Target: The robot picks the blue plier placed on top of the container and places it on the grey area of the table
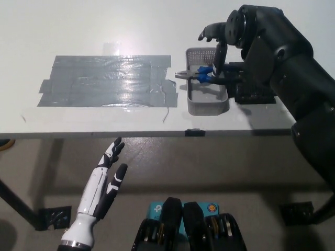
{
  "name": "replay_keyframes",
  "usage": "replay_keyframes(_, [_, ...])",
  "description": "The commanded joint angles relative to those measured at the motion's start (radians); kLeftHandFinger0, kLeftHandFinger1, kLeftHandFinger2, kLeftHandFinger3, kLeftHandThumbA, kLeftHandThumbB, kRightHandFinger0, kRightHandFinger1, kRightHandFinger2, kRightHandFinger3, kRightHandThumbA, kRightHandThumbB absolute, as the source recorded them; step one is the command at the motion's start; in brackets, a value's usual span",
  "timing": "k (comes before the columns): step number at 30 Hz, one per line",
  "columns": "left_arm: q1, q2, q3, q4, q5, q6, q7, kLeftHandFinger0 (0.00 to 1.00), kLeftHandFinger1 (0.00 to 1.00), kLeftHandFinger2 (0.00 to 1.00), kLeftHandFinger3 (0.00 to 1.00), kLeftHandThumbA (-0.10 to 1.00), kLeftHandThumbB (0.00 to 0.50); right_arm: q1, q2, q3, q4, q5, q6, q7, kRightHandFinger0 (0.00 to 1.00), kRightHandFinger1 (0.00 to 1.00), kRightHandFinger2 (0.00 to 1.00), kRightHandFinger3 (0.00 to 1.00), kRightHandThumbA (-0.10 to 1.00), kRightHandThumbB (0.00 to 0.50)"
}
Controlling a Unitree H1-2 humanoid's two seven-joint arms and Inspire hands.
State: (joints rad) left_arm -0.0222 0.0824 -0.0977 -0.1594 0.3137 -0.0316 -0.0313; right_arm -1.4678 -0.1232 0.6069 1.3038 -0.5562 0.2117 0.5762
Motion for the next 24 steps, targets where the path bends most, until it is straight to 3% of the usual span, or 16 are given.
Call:
replay_keyframes(1, [-0.007, 0.008, -0.002, -0.028, 0.005, -0.025, 0.008, 1.0, 1.0, 1.0, 1.0, 1.0, 0.0, -0.055, -0.001, -0.017, 0.0, 0.005, -0.015, -0.018, 1.0, 1.0, 1.0, 1.0, 1.0, 0.37])
replay_keyframes(7, [-0.009, 0.007, -0.003, -0.028, 0.003, -0.026, 0.009, 1.0, 1.0, 1.0, 1.0, 1.0, 0.0, -0.051, 0.005, -0.023, 0.014, 0.01, -0.03, -0.008, 1.0, 1.0, 1.0, 1.0, 1.0, 0.348])
replay_keyframes(8, [-0.007, 0.006, -0.008, -0.036, -0.001, -0.021, 0.002, 1.0, 1.0, 1.0, 1.0, 1.0, 0.0, -0.037, 0.015, -0.003, 0.022, -0.014, -0.021, -0.041, 1.0, 1.0, 1.0, 1.0, 1.0, 0.383])
replay_keyframes(11, [-0.008, 0.008, -0.007, -0.041, 0.0, -0.009, 0.0, 1.0, 1.0, 1.0, 1.0, 1.0, 0.0, -0.029, 0.026, -0.018, 0.032, -0.002, -0.003, -0.057, 1.0, 1.0, 1.0, 1.0, 1.0, 0.399])
replay_keyframes(24, [-0.016, 0.008, -0.006, -0.036, -0.012, -0.024, 0.0, 1.0, 1.0, 1.0, 1.0, 1.0, 0.0, -0.001, 0.042, 0.01, 0.062, -0.022, -0.015, -0.057, 1.0, 1.0, 1.0, 1.0, 1.0, 0.375])
